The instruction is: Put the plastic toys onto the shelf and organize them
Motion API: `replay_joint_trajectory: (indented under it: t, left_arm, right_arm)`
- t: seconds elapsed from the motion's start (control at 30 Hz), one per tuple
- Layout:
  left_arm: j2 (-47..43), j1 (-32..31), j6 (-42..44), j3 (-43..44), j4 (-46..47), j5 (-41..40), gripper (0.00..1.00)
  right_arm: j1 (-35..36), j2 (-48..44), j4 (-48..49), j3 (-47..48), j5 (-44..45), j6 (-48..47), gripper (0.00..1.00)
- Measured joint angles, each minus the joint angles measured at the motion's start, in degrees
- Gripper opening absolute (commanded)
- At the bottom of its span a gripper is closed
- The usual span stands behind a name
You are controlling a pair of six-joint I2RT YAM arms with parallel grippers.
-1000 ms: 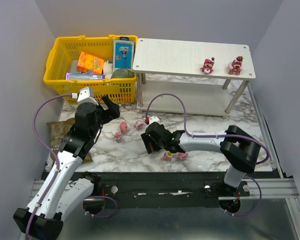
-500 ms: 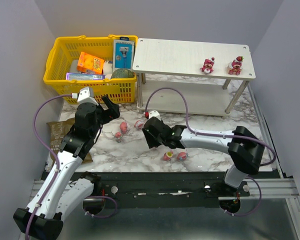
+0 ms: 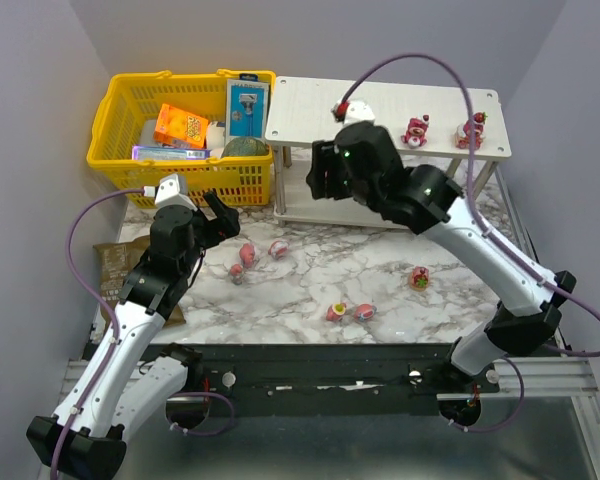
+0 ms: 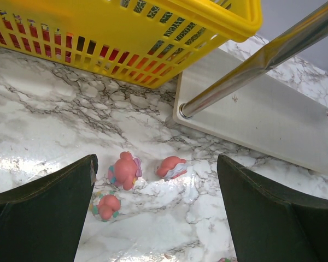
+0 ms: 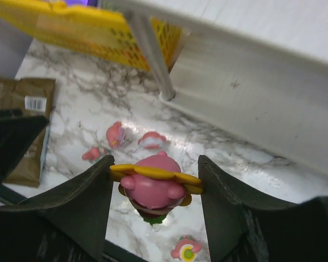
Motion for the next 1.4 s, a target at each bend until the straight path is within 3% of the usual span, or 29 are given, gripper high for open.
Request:
replay_joint_trajectory:
  t: [0.27,0.47,0.8,1.4]
  left_arm:
    - [0.0,0.0,0.0,0.0,-0.1,0.0,0.99]
    - [0.0,0.0,0.0,0.0,-0.2,0.0,0.99]
    - [0.0,0.0,0.0,0.0,-0.2,0.0,0.99]
    - [0.0,0.0,0.0,0.0,-0.2,0.0,0.99]
  right_arm:
    - [-8.6,3.0,-8.8,19.7,3.0,-3.3,0.27]
    - [-12.9,8.1,-13.1,27.3,3.0,-4.6,0.33]
    - [-16.7,13.0,-17.0,30.3,0.1,-6.4,0.36]
    - [-19.1,17.0,-15.1,32.5,-2.7,-8.3,0.45]
